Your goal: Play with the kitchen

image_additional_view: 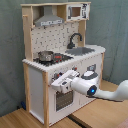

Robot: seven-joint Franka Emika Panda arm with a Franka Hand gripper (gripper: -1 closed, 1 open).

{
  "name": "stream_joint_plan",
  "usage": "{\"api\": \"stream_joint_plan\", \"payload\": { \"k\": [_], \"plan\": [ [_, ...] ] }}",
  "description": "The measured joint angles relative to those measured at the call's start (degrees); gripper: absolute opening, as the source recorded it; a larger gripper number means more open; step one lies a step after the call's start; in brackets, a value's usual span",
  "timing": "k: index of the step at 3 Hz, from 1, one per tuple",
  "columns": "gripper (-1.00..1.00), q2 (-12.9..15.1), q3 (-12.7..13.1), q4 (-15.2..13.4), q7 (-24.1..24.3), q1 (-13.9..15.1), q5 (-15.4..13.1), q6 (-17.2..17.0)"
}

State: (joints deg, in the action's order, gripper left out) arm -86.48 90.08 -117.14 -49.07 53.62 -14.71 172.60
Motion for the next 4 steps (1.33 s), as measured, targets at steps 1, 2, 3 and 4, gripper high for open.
{"api": "stream_joint_plan", "payload": {
  "k": [1,2,3,4],
  "plan": [
    [1.00,0.0,0.0,0.0,0.1,0.0,0.0,0.0],
    [1.00,0.9,0.0,0.0,7.0,0.0,0.2,0.1],
    [1.00,1.0,0.0,0.0,8.0,0.0,0.2,0.1],
    [-1.00,1.1,0.0,0.0,9.0,0.0,0.2,0.1]
  ]
}}
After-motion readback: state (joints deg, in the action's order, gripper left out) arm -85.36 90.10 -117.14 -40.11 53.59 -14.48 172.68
